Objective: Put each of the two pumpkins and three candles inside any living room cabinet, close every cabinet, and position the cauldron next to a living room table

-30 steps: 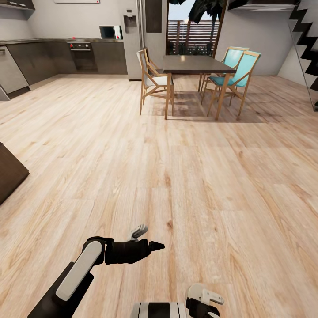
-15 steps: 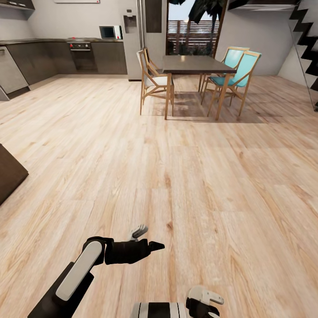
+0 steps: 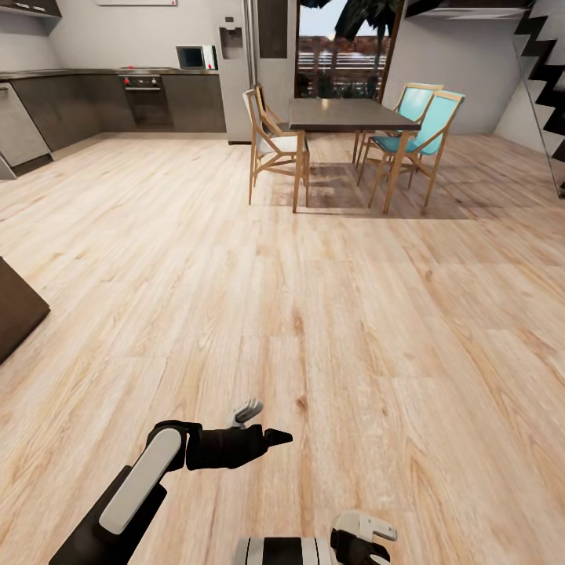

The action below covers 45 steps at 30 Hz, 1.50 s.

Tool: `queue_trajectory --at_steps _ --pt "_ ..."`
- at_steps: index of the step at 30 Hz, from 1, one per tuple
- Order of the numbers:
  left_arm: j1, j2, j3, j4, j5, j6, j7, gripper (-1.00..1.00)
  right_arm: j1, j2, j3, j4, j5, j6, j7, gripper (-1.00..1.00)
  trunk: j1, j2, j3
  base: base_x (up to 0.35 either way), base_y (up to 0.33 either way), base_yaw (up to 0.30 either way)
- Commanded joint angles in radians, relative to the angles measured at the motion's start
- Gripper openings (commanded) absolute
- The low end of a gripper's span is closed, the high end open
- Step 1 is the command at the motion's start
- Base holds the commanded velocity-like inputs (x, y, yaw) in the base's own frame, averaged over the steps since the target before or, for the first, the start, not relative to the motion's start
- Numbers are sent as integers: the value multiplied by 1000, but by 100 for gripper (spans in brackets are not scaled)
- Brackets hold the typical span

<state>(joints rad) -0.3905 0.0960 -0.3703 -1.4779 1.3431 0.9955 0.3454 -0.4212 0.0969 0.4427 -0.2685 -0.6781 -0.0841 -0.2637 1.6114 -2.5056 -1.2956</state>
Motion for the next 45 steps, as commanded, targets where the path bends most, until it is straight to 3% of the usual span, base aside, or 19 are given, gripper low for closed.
queue_trajectory --at_steps 1,38,39,45 --pt "-1 1 -1 -1 11 0 10 100 -1 0 8 0 -11 -5 -5 100 0 0 -1 51 0 0" --pt "-1 1 -1 -1 11 0 9 100 -1 0 8 0 -11 -5 -5 100 1 -1 -12 7 0 0" --pt "-1 1 -1 -1 11 0 9 100 -1 0 8 0 -11 -5 -5 -100 1 -1 -12 0 0 0" --pt "-1 1 -1 -1 11 0 9 100 -1 0 8 0 -11 -5 -5 -100 1 -1 -12 0 0 0"
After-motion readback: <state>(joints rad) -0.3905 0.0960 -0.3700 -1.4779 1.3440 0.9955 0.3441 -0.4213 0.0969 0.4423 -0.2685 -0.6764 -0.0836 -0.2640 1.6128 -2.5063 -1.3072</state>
